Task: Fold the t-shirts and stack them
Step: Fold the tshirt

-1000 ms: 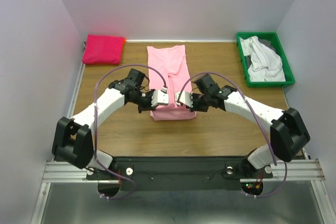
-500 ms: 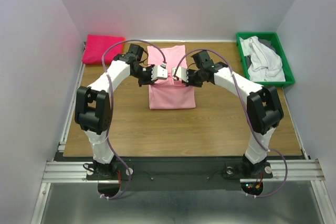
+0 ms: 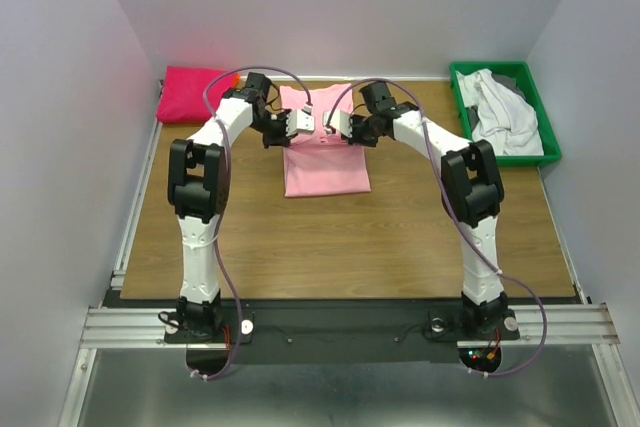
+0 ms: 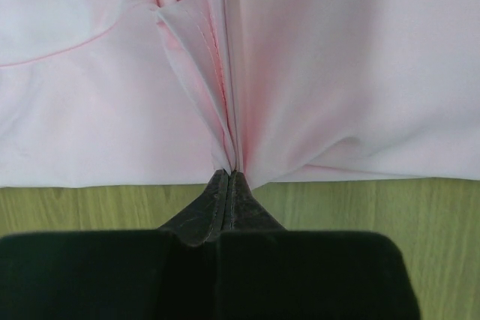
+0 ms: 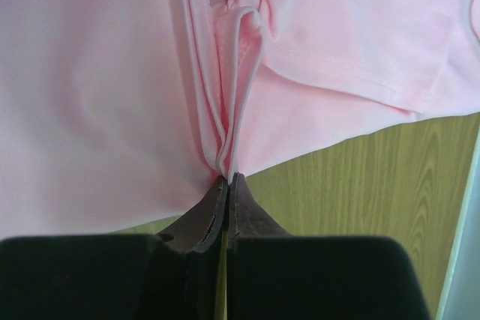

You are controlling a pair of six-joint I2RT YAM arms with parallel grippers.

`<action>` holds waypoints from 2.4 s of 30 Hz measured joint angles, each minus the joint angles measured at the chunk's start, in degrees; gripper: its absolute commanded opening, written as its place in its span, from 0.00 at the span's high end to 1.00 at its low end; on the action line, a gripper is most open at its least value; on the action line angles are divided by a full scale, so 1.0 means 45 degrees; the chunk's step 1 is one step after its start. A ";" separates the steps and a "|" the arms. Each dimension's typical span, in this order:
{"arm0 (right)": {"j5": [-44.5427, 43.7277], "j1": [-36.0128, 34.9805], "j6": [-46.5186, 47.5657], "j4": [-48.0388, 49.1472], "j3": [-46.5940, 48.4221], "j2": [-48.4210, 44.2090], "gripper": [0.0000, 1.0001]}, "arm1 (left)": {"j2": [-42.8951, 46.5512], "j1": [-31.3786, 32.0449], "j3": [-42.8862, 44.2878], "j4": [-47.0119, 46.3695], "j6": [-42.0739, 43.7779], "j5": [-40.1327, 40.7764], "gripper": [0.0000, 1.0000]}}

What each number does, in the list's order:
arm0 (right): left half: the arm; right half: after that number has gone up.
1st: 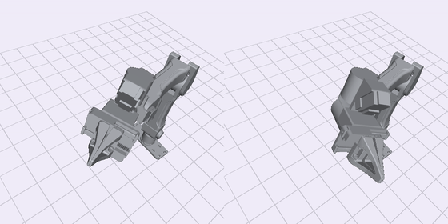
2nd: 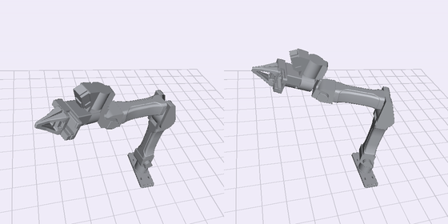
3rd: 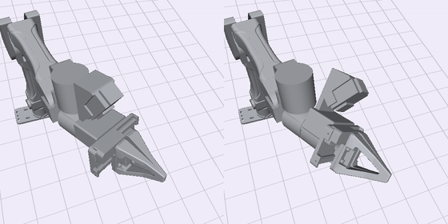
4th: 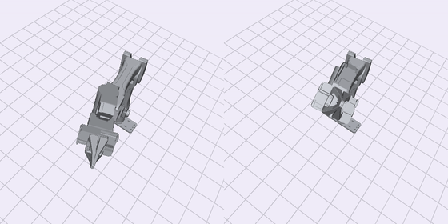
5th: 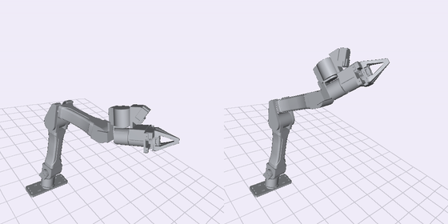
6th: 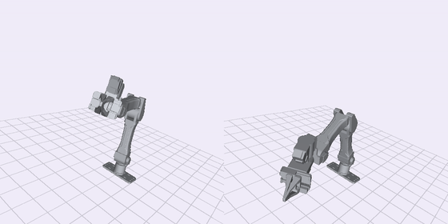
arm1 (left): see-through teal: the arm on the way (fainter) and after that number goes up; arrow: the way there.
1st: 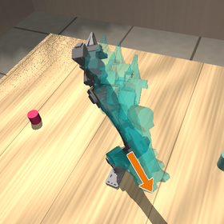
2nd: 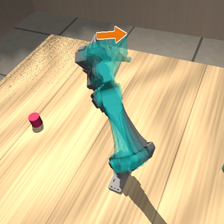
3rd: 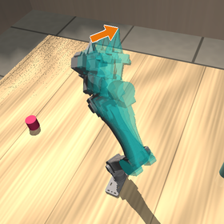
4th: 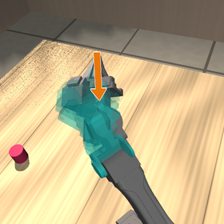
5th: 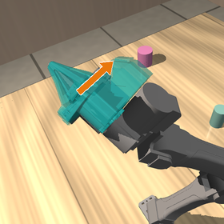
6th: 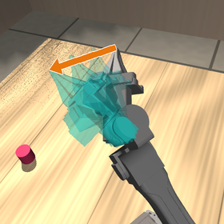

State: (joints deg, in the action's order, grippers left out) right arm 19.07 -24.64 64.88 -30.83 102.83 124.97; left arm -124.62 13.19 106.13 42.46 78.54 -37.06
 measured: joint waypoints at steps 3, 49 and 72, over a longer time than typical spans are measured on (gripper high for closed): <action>-0.0015 0.0073 0.0019 -0.0039 0.0374 0.0505 0.71 | -0.0457 -0.0049 0.0107 -0.0287 -0.0131 0.0019 0.72; 0.0797 -0.0709 -0.2297 0.0767 -0.5911 -0.2905 0.62 | 0.4760 0.1826 -0.9840 -0.6499 -0.3672 0.1399 0.50; 0.0772 -0.0709 -0.1632 0.0981 -0.7009 -0.3978 0.60 | 0.4595 0.1826 -0.9573 -0.6139 -0.2997 0.1569 0.94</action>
State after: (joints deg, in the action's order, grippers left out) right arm 22.55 -27.83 57.54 -26.41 71.29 107.07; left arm -103.94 21.41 63.05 14.83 65.06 -30.00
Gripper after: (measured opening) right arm 0.404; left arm 0.153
